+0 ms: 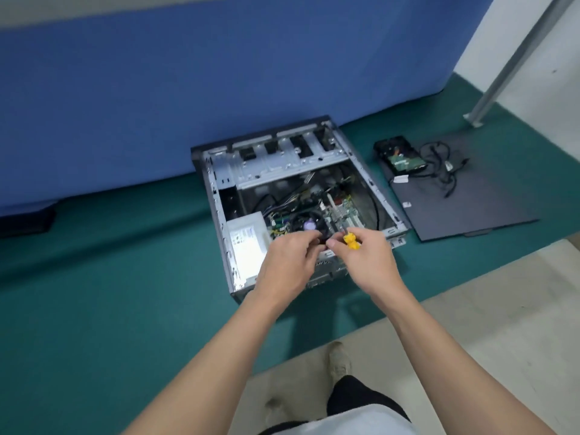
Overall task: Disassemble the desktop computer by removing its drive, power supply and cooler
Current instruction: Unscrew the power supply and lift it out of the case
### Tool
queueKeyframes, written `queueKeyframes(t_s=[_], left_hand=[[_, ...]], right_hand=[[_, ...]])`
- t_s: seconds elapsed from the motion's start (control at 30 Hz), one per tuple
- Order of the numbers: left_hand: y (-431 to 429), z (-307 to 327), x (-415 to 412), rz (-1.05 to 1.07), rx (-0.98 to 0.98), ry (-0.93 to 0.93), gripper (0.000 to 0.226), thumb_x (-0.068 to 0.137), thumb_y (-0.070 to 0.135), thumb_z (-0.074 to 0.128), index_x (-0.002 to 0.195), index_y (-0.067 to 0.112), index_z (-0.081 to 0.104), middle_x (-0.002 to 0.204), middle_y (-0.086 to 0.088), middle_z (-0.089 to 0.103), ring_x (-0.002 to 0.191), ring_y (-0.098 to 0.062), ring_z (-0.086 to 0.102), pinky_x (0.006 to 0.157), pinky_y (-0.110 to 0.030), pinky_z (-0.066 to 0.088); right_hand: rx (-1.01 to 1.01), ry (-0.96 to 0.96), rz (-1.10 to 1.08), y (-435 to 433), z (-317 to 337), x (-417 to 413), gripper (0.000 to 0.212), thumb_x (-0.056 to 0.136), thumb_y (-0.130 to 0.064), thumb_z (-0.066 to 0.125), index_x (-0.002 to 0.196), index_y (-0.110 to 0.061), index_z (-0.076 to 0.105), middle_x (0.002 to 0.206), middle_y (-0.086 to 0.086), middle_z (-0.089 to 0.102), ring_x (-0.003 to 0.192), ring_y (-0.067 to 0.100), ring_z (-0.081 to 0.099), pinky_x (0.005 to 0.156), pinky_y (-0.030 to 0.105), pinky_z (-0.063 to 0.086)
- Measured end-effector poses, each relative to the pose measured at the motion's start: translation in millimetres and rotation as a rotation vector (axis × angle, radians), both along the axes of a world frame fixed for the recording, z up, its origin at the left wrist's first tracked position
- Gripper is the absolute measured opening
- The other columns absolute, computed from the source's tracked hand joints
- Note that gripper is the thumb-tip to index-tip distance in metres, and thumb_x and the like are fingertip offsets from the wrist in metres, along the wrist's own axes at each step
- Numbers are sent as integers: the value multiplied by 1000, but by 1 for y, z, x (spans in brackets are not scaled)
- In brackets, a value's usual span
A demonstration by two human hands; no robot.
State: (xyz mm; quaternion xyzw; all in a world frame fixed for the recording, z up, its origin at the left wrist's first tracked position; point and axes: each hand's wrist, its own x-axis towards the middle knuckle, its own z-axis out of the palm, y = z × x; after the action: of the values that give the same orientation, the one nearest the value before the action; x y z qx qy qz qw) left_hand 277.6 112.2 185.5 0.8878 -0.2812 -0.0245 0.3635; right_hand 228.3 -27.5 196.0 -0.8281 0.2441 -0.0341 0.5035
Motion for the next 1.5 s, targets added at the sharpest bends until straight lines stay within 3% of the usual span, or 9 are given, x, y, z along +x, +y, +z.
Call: queueKeyframes(t_s=[0.2, 0.3, 0.4, 0.53, 0.67, 0.77, 1.1, 1.33, 1.5], left_hand=[[-52, 5, 70, 10, 236, 18, 45, 98, 36, 55, 136, 12, 54, 133, -6, 57, 126, -25, 48, 103, -37, 38], [-80, -1, 110, 44, 391, 88, 57, 100, 42, 49, 149, 16, 37, 154, -12, 35, 142, -31, 27, 114, -43, 25], [-105, -15, 148, 71, 586, 157, 63, 101, 47, 42, 154, 23, 19, 162, -14, 12, 148, -37, 8, 119, -48, 11], [-122, -28, 186, 133, 727, 264, 58, 100, 60, 23, 153, 45, 6, 163, -9, -6, 146, -45, -7, 115, -62, 0], [-127, -37, 198, 181, 774, 322, 52, 98, 63, 8, 149, 55, 0, 163, -2, -12, 144, -50, -11, 111, -69, -2], [-127, -39, 199, 184, 799, 308, 51, 100, 59, 10, 149, 54, -4, 163, -4, -13, 143, -53, -11, 109, -71, 1], [-129, -35, 211, 230, 798, 328, 44, 103, 52, 20, 146, 58, 12, 164, -5, 4, 143, -54, -3, 107, -73, 11], [-131, -32, 209, 234, 802, 346, 45, 103, 53, 20, 146, 59, 12, 164, -3, 2, 144, -52, -5, 108, -72, 10], [-130, -34, 208, 230, 793, 336, 45, 102, 54, 18, 146, 59, 12, 164, -3, 2, 144, -51, -4, 108, -72, 9]], right_hand=[[-89, -77, -118, -86, 20, 52, 20, 84, -30, 70, 66, -23, 64, 56, -6, 57, 53, 11, 46, 51, 27, 36], [-114, -61, -125, -133, 10, 88, 19, 86, -28, 68, 70, -20, 64, 60, -4, 58, 56, 12, 46, 51, 27, 34], [-131, 1, -115, -175, -13, 127, 17, 88, -27, 68, 73, -18, 64, 64, -1, 59, 57, 14, 48, 51, 26, 33], [-196, 133, -47, -214, -55, 173, 17, 88, -26, 68, 78, -13, 65, 72, 8, 62, 75, 29, 56, 63, 32, 44], [-230, 213, 2, -237, -94, 213, 17, 87, -24, 68, 81, -9, 65, 80, 14, 65, 83, 36, 59, 71, 39, 50], [-282, 260, 59, -244, -117, 240, 17, 87, -23, 67, 74, -15, 59, 84, 18, 66, 87, 37, 59, 72, 38, 48], [-483, 428, 138, -239, -164, 276, 10, 89, -23, 62, 91, -13, 65, 101, 18, 65, 91, 40, 61, 72, 40, 47], [-375, 424, 151, -242, -152, 264, 21, 88, -23, 58, 104, -8, 61, 105, 19, 63, 96, 41, 59, 79, 42, 51], [-302, 328, 181, -229, -144, 203, 21, 93, -12, 48, 107, 2, 57, 104, 23, 56, 97, 40, 53, 87, 46, 44]])
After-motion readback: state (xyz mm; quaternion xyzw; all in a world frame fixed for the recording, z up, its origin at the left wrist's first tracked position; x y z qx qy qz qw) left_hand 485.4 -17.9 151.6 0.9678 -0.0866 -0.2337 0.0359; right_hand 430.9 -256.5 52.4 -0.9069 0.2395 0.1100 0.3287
